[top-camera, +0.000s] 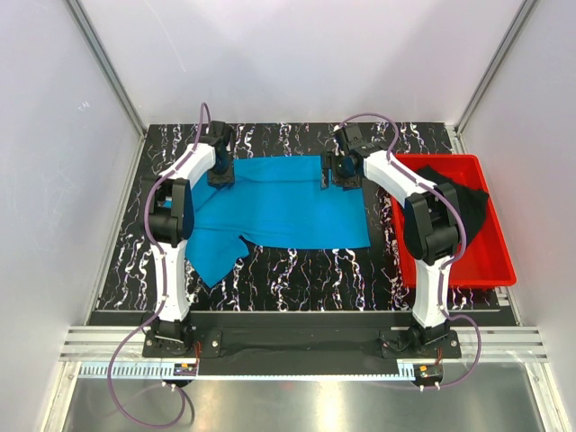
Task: Fold and stack the t-shirts
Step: Fold the tshirt
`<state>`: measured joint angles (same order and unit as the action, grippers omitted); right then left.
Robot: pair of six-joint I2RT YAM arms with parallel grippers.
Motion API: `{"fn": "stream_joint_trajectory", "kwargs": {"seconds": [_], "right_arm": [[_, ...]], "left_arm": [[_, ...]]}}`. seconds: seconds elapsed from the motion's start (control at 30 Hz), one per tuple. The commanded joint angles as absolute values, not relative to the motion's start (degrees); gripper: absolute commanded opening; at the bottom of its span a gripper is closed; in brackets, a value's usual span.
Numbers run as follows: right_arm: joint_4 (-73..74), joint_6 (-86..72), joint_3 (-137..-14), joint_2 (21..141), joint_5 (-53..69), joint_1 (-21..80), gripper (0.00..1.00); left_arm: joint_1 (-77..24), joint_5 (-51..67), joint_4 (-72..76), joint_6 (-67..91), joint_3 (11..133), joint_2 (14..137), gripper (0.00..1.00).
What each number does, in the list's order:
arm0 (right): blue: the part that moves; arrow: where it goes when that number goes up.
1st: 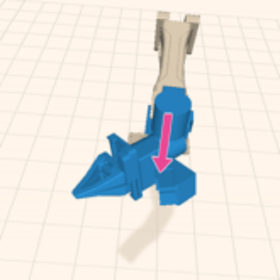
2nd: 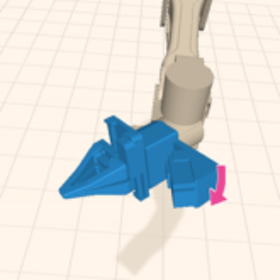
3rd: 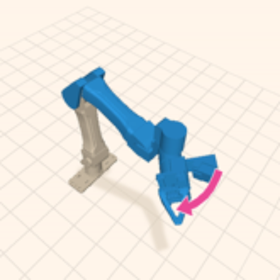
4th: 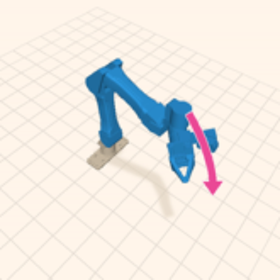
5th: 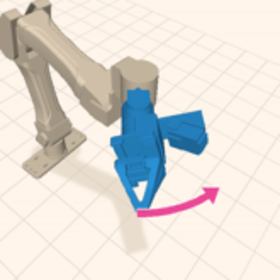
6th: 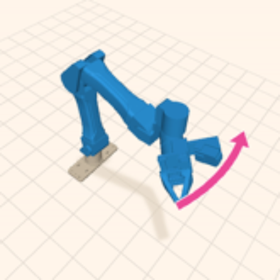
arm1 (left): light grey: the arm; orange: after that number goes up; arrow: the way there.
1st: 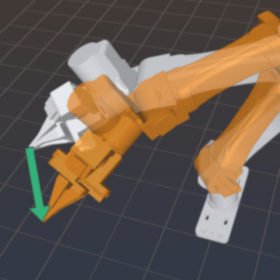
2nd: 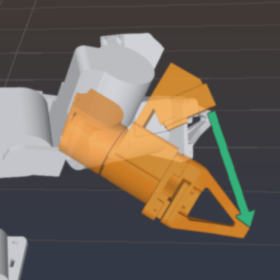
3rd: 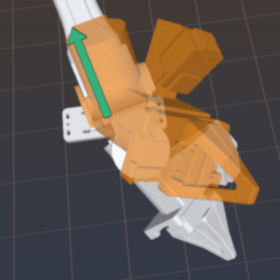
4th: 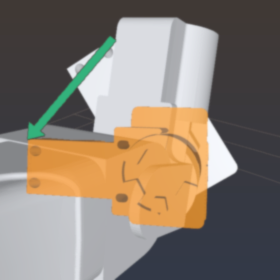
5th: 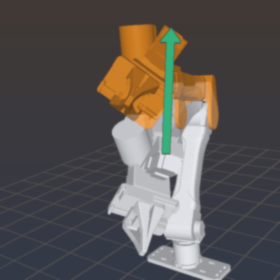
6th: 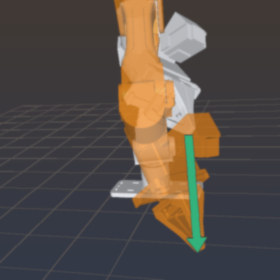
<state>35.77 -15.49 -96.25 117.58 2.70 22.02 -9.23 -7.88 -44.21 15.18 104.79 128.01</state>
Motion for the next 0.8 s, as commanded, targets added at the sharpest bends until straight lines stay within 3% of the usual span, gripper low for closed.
{"fn": "stream_joint_trajectory", "kwargs": {"seconds": [0.0,0.2,0.43,0.6,0.77], "right_arm": [[34.28,-16.08,-95.71,114.78,3.87,22.06,0.77],[34.37,-15.82,-95.01,114.26,3.78,21.97,0.76],[34.45,-15.82,-95.27,113.73,3.95,21.97,0.76],[34.54,-16.0,-95.27,113.47,4.48,21.97,0.77],[34.98,-15.64,-95.18,112.94,3.78,22.06,0.77]], "left_arm": [[-9.05,-9.93,-43.68,14.33,107.93,128.14,0.4],[-9.05,-10.02,-44.03,14.06,108.9,128.94,0.33],[-9.14,-10.72,-43.86,13.98,106.79,128.76,0.36],[-9.14,-11.34,-43.33,14.06,106.44,128.93,0.29],[-9.14,-10.64,-42.8,14.41,105.82,129.37,0.3]]}}
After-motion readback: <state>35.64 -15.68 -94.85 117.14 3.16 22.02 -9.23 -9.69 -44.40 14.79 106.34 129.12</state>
